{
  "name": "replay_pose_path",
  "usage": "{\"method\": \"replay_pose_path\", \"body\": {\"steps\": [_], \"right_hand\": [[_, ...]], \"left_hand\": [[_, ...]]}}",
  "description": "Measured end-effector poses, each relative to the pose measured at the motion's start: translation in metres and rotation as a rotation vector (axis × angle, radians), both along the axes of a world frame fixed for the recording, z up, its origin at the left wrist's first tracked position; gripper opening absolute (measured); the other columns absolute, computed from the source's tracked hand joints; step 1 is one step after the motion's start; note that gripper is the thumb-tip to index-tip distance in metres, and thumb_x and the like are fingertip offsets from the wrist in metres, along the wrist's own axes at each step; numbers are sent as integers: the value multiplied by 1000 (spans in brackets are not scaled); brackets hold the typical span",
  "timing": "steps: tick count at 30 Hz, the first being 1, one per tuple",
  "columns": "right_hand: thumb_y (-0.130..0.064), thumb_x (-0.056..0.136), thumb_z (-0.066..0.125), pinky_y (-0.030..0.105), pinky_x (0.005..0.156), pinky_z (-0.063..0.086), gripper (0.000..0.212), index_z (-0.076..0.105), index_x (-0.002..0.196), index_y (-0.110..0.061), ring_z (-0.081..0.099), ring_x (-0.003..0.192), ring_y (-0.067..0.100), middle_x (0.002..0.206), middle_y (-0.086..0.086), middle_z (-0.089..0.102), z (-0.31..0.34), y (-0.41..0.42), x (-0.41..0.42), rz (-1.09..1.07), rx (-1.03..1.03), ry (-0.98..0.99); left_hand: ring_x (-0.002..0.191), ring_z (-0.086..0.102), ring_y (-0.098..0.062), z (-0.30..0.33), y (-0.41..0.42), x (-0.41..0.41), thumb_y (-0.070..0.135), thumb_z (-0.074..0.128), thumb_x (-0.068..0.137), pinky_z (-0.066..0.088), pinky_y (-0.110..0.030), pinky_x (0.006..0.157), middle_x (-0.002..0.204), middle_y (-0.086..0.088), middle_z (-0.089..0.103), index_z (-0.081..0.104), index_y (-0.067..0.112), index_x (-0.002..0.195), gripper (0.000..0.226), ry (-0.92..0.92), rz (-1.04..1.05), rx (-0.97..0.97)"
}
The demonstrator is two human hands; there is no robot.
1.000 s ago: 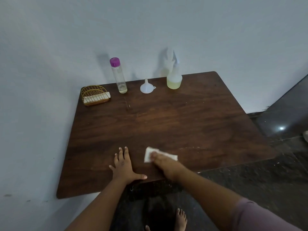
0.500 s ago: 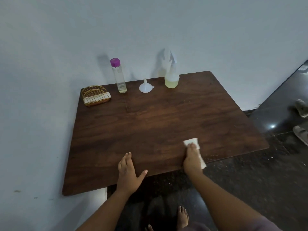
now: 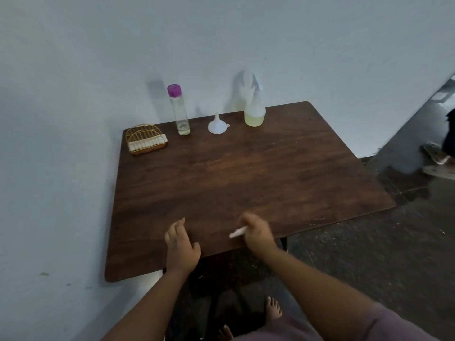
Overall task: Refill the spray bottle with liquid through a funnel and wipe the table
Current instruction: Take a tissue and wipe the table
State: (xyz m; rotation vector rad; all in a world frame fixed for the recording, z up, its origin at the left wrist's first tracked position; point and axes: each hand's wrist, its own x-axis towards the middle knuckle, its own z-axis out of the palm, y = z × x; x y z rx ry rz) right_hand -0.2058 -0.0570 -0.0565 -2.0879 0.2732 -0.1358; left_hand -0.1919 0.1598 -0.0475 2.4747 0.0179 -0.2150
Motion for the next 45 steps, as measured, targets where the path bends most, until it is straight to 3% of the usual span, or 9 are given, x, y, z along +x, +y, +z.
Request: {"method": "replay_pose_path", "body": {"steps": [4,9,14,19,23,28,34,37,45], "right_hand": [[17,86,37,23,62,53,40,68,104,-2,60,92,25,99,10,67,19,-100,18,-793,678,57],[8,84,51,18,42,45,28,68,74,-12,63,81,27,74,4,63,31,-190,3,-1182,745,47],[1,85,54,10,83,40,34,60,118,6,54,115,35,124,22,57,-4,-201,-24,-752,19,295],[-17,96,43,42,105,34,38,49,128,3,44,122,40,131,26,48,-29,-165,-32,-255,-705,310],[-12,88,19,35,86,49,49,58,118,-5,55,104,29,117,14,57,-3,-86,-41,187,-838,161],[-8,84,60,37,84,50,41,57,124,-4,57,101,33,116,15,62,-2,-8,-45,604,-608,-33],[7,78,57,40,84,48,39,68,114,-3,60,94,41,101,21,64,-5,-138,-35,-367,-336,49],[6,78,59,44,84,48,40,66,117,1,56,98,43,107,24,60,-14,-193,-47,-482,-434,271],[-12,87,48,38,91,48,28,68,107,-6,50,107,32,116,13,57,-9,-4,-54,427,-593,95]], "left_hand": [[137,23,-32,3,-26,5,6,62,83,37,-43,108,145,-9,31,32,8,146,70,-10,-92,-18],[137,25,-28,-3,-54,4,12,66,84,42,-42,106,143,-4,32,35,14,144,68,-12,-190,-13],[135,27,-25,-6,-74,2,15,67,84,42,-39,106,143,-3,33,37,15,142,65,-32,-246,-7],[136,25,-24,-6,-78,6,17,66,86,38,-39,109,143,-1,32,37,15,143,64,-34,-248,11],[137,24,-24,-6,-78,5,18,65,86,39,-39,109,143,-2,31,35,15,144,65,-12,-222,10],[136,26,-28,-9,-75,2,14,65,85,41,-41,106,142,-6,33,37,12,142,64,-8,-222,14],[137,27,-27,-11,-66,7,17,64,89,41,-40,106,143,-6,35,39,12,142,58,-22,-179,2],[136,28,-27,-15,-62,3,16,65,88,43,-41,104,142,-5,36,40,13,142,59,-18,-191,9],[132,32,-26,-12,-61,4,12,62,89,42,-37,101,139,-6,37,42,11,139,54,-40,-230,-16]]}}
